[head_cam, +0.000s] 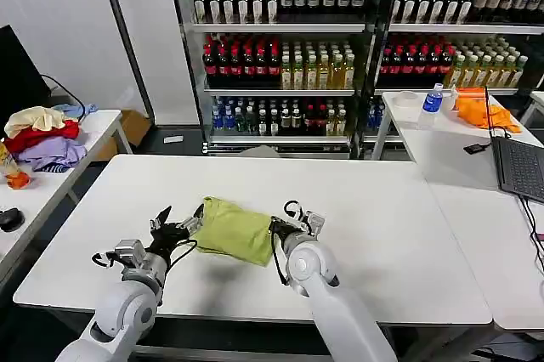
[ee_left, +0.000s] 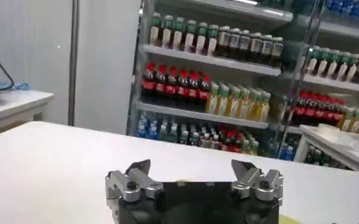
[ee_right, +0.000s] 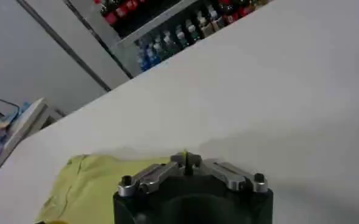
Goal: Fold and organize the clothes.
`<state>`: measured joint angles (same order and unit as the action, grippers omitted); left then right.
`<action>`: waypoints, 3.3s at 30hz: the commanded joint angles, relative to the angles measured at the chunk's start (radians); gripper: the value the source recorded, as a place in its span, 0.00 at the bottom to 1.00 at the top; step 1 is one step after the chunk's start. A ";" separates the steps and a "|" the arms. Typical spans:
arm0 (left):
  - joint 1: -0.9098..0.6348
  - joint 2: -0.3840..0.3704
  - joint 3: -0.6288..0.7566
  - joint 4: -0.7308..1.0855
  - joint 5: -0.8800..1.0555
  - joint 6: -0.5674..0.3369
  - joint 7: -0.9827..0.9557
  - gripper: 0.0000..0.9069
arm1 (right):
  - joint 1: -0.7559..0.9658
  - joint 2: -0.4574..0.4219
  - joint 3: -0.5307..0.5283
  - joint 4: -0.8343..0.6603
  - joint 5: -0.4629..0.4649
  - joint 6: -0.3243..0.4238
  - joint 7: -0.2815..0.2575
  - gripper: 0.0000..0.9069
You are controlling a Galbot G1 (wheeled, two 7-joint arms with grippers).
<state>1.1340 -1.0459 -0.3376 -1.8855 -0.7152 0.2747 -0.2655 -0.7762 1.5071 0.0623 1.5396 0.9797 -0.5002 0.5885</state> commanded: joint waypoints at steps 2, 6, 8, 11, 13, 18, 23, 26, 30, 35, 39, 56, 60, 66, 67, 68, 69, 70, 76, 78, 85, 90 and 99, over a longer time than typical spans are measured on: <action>0.003 -0.001 -0.006 0.006 0.000 -0.003 0.000 1.00 | 0.022 -0.071 0.034 -0.022 0.002 -0.012 -0.015 0.00; 0.001 -0.005 -0.002 0.006 0.001 -0.002 0.000 1.00 | 0.049 -0.123 0.057 -0.040 -0.015 -0.028 -0.045 0.00; -0.001 -0.007 0.000 0.006 0.001 -0.002 0.000 1.00 | 0.064 -0.149 0.067 -0.057 -0.028 -0.036 -0.070 0.00; -0.001 -0.010 0.005 0.007 0.002 -0.002 0.000 1.00 | 0.100 -0.181 0.080 -0.101 -0.079 -0.051 -0.127 0.00; 0.000 -0.012 0.009 0.005 0.005 -0.002 0.000 1.00 | 0.120 -0.192 0.083 -0.126 -0.107 -0.060 -0.153 0.00; 0.001 -0.014 0.018 0.002 0.008 -0.002 0.000 1.00 | 0.215 -0.214 0.056 -0.242 -0.283 -0.002 -0.272 0.00; 0.002 -0.020 0.022 -0.004 0.012 -0.002 0.001 1.00 | 0.267 -0.206 0.022 -0.316 -0.366 0.052 -0.332 0.00; 0.006 -0.024 0.024 -0.006 0.015 -0.002 0.001 1.00 | 0.261 -0.200 0.023 -0.315 -0.385 0.061 -0.347 0.00; 0.015 -0.025 0.025 -0.019 0.020 -0.001 0.003 1.00 | 0.191 -0.215 0.037 -0.219 -0.412 0.052 -0.355 1.00; 0.031 -0.026 0.023 -0.038 0.029 -0.003 0.004 1.00 | -0.011 -0.303 0.108 0.067 -0.541 0.143 -0.369 1.00; 0.041 -0.026 0.020 -0.053 0.031 -0.003 0.005 1.00 | -0.173 -0.362 0.186 0.235 -0.609 0.213 -0.378 1.00; 0.097 -0.032 0.007 -0.125 0.105 -0.027 0.011 1.00 | -0.623 -0.363 0.495 0.559 -0.674 0.329 -0.394 1.00; 0.118 -0.037 -0.004 -0.145 0.108 -0.027 0.011 1.00 | -0.635 -0.357 0.503 0.572 -0.680 0.327 -0.399 1.00; 0.141 -0.034 -0.014 -0.166 0.112 -0.027 0.010 1.00 | -0.663 -0.343 0.516 0.592 -0.693 0.323 -0.398 1.00; 0.142 -0.034 -0.015 -0.167 0.112 -0.027 0.011 1.00 | -0.669 -0.341 0.519 0.595 -0.695 0.324 -0.398 1.00; 0.144 -0.034 -0.016 -0.170 0.113 -0.026 0.010 1.00 | -0.673 -0.339 0.521 0.598 -0.696 0.325 -0.398 1.00; 0.146 -0.034 -0.017 -0.172 0.115 -0.026 0.010 1.00 | -0.679 -0.337 0.526 0.601 -0.696 0.328 -0.402 1.00; 0.147 -0.034 -0.017 -0.175 0.115 -0.026 0.010 1.00 | -0.686 -0.338 0.530 0.604 -0.701 0.330 -0.410 1.00; 0.158 -0.030 -0.018 -0.184 0.123 -0.026 0.010 1.00 | -0.695 -0.332 0.541 0.615 -0.707 0.343 -0.409 1.00; 0.162 -0.027 -0.019 -0.186 0.123 -0.026 0.010 1.00 | -0.692 -0.333 0.542 0.611 -0.712 0.343 -0.406 1.00; 0.165 -0.023 -0.024 -0.193 0.115 -0.010 0.012 1.00 | -0.686 -0.333 0.543 0.611 -0.715 0.356 -0.403 1.00; 0.158 -0.015 -0.021 -0.190 0.117 -0.004 0.016 1.00 | -0.682 -0.339 0.550 0.607 -0.715 0.352 -0.398 1.00; 0.143 -0.004 -0.016 -0.178 0.128 -0.001 0.017 1.00 | -0.672 -0.332 0.558 0.596 -0.644 0.304 -0.437 1.00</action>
